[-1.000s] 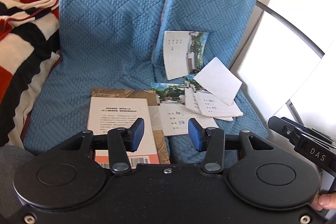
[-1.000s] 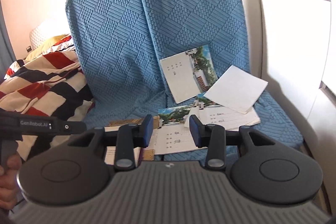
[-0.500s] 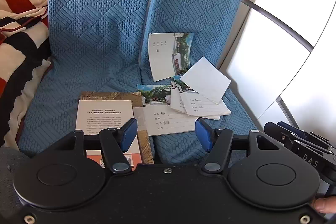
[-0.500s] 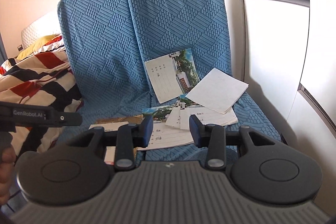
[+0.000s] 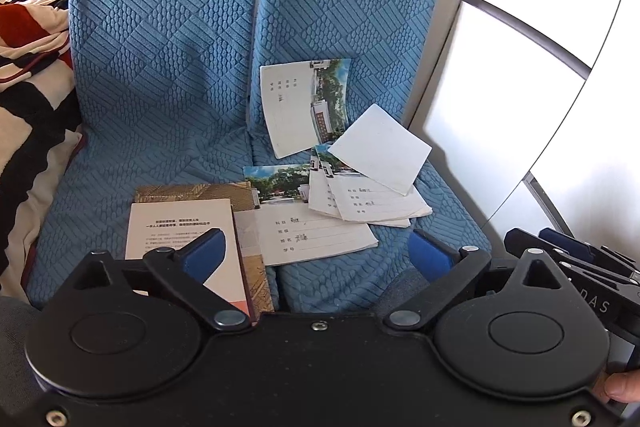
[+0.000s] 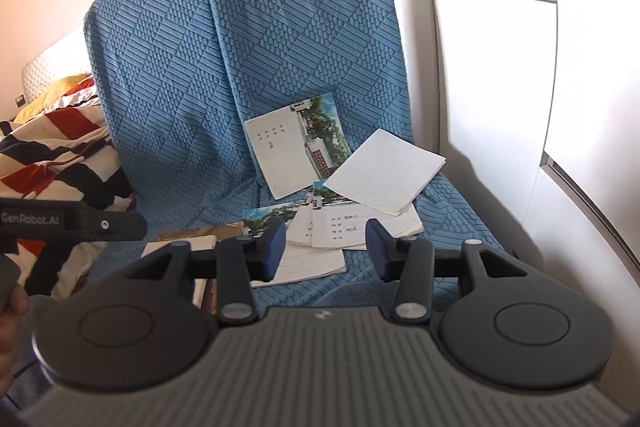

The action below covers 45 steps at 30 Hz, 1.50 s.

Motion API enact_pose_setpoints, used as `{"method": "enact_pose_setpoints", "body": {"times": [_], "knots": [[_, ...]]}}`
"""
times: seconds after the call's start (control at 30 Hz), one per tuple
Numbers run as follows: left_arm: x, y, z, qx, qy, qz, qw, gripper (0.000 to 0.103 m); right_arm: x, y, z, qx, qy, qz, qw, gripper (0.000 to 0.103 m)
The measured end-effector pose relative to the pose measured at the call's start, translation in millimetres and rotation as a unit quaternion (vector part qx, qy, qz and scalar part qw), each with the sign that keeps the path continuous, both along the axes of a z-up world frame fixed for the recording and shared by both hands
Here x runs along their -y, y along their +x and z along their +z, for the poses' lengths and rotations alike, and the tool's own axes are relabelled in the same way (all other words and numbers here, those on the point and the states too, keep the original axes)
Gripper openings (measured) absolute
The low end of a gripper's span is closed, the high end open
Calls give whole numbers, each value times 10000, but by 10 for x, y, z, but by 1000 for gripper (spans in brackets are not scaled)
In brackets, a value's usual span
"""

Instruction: Organize objects

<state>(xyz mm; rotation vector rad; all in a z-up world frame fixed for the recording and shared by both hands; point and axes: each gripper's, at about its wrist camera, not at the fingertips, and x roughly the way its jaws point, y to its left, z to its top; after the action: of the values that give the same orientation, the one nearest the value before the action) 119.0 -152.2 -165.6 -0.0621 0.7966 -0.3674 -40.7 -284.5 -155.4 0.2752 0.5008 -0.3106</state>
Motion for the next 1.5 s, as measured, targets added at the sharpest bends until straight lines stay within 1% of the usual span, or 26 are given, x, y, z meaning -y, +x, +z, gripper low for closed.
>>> {"method": "enact_pose_setpoints", "body": {"times": [0.03, 0.1, 0.13, 0.23, 0.33, 0.43, 0.63, 0.73, 0.83, 0.9, 0.97, 1.07, 1.3, 1.4, 1.43, 1.5], "knots": [[28, 12, -6, -13, -10, -13, 10000, 100, 32, -2, -10, -15, 19, -59, 10000, 74], [85, 32, -16, -9, -9, -34, 10000, 102, 105, -18, -37, -19, 68, -197, 9998, 88], [117, 45, -24, 3, 3, -52, 10000, 102, 146, -21, -54, -22, 104, -235, 9997, 89], [221, 111, -52, -49, 40, -140, 9999, 102, 258, 8, -106, -164, 147, -371, 9991, 89], [293, 179, -67, -67, 16, -193, 9998, 102, 337, 38, -152, -213, 145, -498, 9984, 89], [373, 255, -85, -51, 77, -235, 9997, 102, 416, 76, -184, -138, 241, -600, 9978, 89], [503, 469, -147, -93, 51, -285, 9995, 102, 581, 234, -308, 44, 406, -952, 9946, 89], [577, 581, -161, -65, 9, -362, 9993, 102, 627, 349, -392, 5, 358, -998, 9944, 89], [663, 698, -203, -51, 14, -423, 9991, 102, 658, 458, -461, 30, 425, -977, 9943, 89], [696, 791, -261, -53, -52, -468, 9989, 102, 695, 534, -515, 20, 475, -1026, 9936, 89], [718, 904, -352, -74, -211, -530, 9983, 102, 754, 616, -576, 23, 510, -1068, 9930, 89], [769, 1067, -475, -102, -276, -565, 9980, 101, 871, 720, -660, -16, 585, -1146, 9917, 89], [966, 1424, -682, -93, -238, -663, 9975, 101, 1187, 915, -877, -14, 718, -1393, 9876, 89], [1082, 1577, -794, -116, -175, -722, 9972, 101, 1383, 1011, -997, 55, 1075, -1504, 9827, 89], [1119, 1631, -834, -133, -172, -743, 9970, 101, 1434, 1046, -1022, 94, 1139, -1545, 9814, 89], [1195, 1745, -918, -162, -141, -776, 9968, 101, 1513, 1124, -1072, 29, 1141, -1691, 9790, 89]]}}
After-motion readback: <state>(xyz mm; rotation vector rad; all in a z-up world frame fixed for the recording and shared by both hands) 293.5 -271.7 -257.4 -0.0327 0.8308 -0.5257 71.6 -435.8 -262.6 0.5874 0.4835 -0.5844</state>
